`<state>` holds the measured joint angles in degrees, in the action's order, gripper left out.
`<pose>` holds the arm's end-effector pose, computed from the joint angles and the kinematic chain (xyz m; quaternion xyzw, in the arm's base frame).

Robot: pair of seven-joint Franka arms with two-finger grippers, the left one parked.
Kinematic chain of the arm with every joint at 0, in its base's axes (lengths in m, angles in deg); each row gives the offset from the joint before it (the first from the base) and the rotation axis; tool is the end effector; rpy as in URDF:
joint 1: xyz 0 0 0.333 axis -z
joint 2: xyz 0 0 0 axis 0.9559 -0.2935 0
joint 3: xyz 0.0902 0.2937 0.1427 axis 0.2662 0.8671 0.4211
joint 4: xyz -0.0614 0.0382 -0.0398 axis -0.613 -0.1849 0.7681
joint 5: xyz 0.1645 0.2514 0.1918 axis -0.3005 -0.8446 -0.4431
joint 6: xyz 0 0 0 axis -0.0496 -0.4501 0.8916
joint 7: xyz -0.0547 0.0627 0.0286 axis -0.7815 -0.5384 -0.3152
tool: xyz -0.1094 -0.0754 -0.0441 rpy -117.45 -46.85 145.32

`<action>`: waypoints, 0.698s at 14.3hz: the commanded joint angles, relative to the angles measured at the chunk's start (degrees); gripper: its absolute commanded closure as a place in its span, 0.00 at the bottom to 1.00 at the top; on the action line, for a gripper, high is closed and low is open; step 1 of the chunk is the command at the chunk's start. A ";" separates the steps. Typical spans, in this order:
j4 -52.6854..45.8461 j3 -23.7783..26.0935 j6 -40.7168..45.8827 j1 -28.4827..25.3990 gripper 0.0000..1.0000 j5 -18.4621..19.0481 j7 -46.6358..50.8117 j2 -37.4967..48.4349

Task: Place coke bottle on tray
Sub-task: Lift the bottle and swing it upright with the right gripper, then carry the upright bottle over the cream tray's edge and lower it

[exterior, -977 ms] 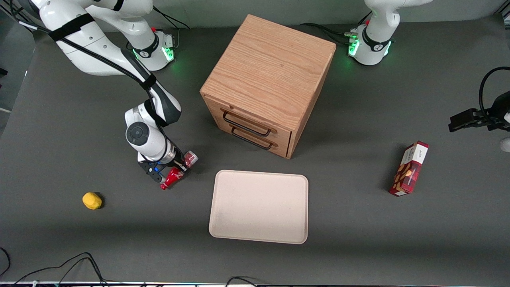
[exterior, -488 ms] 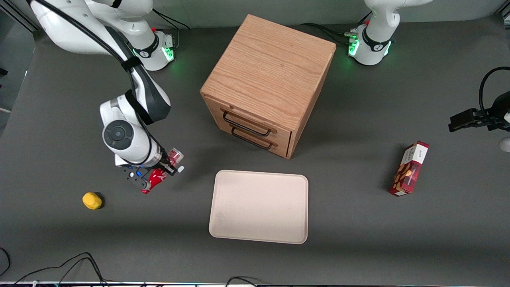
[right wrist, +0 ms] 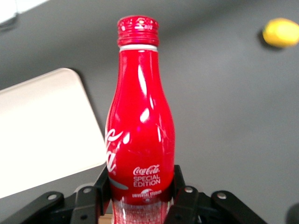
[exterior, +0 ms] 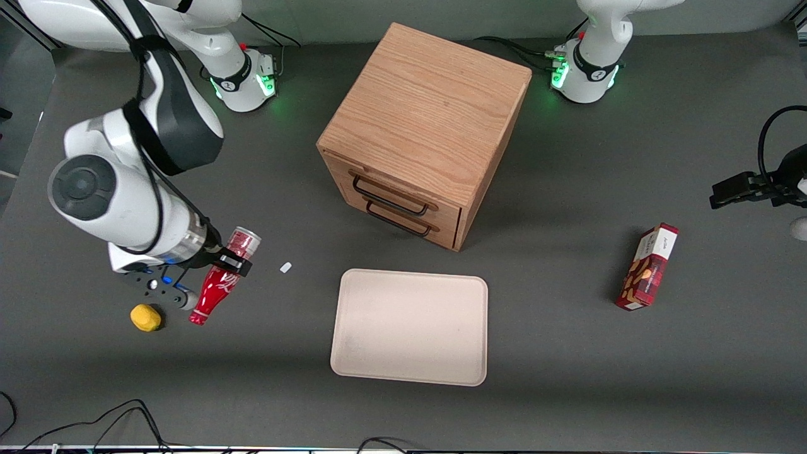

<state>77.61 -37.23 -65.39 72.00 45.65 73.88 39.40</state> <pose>0.6346 0.1811 0.4911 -0.9806 0.1960 -0.0009 0.0033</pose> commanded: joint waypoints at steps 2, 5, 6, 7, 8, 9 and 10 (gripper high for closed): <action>-11.65 1.77 -0.55 -4.33 0.95 0.85 -3.94 -9.53; -12.80 2.03 -8.19 -6.45 0.95 3.49 -6.56 -13.93; -12.80 2.03 -10.13 -6.63 0.95 3.58 -8.84 -15.42; -12.89 1.95 -11.63 -7.42 0.95 3.76 -11.12 -17.26; -12.98 1.77 -12.60 -8.12 0.95 4.71 -13.58 -18.93; -13.07 1.77 -13.22 -8.82 0.95 6.64 -14.57 -20.60; -13.15 1.77 -13.40 -9.44 0.95 7.96 -14.58 -21.92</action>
<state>68.37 -35.67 -78.66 64.29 50.37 61.63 21.37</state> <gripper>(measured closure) 0.463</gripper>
